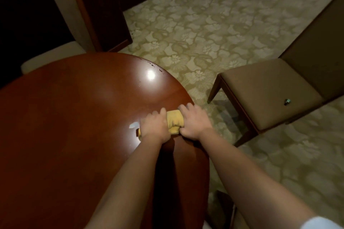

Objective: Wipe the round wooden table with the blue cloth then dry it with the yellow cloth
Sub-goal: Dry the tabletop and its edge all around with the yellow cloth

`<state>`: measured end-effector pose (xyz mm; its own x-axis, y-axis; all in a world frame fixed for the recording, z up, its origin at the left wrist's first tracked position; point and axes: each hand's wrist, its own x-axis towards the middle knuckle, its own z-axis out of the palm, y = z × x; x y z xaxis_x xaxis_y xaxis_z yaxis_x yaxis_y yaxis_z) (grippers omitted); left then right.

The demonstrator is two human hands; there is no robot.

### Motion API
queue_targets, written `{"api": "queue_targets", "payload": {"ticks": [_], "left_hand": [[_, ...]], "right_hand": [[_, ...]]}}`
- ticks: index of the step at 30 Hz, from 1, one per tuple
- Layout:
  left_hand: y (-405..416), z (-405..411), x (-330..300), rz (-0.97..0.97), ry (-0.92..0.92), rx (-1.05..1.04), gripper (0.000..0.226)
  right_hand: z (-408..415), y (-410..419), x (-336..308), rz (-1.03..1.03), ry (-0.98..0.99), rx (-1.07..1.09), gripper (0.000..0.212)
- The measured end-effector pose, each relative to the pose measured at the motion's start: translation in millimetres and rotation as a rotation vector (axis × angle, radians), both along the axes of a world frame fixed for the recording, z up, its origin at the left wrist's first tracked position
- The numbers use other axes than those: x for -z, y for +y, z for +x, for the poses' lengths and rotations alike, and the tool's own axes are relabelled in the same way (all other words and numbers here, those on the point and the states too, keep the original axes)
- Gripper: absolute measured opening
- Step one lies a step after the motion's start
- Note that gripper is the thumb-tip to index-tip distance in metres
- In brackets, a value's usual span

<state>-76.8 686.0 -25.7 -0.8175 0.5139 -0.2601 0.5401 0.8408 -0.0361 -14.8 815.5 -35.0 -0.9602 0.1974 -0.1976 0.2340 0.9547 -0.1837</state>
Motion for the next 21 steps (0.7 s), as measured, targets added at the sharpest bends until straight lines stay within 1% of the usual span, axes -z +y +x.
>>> {"api": "queue_targets", "payload": {"ticks": [5, 11, 16, 21], "left_hand": [[-36.9, 65.0, -3.3, -0.016, -0.069, 0.036, 0.047], [-70.5, 110.9, -4.9, -0.051, -0.060, 0.117, 0.044], [-70.1, 108.1, -1.4, -0.027, -0.062, 0.119, 0.043], [-55.0, 89.9, 6.3, 0.015, -0.080, 0.033, 0.042]], "right_hand": [[70.3, -40.3, -5.8, -0.025, -0.043, 0.047, 0.058], [125.6, -79.5, -8.3, -0.019, -0.070, 0.115, 0.058], [126.9, -79.1, -3.6, -0.013, -0.031, 0.113, 0.058], [98.6, -51.9, 4.8, -0.026, -0.013, -0.024, 0.057]]}}
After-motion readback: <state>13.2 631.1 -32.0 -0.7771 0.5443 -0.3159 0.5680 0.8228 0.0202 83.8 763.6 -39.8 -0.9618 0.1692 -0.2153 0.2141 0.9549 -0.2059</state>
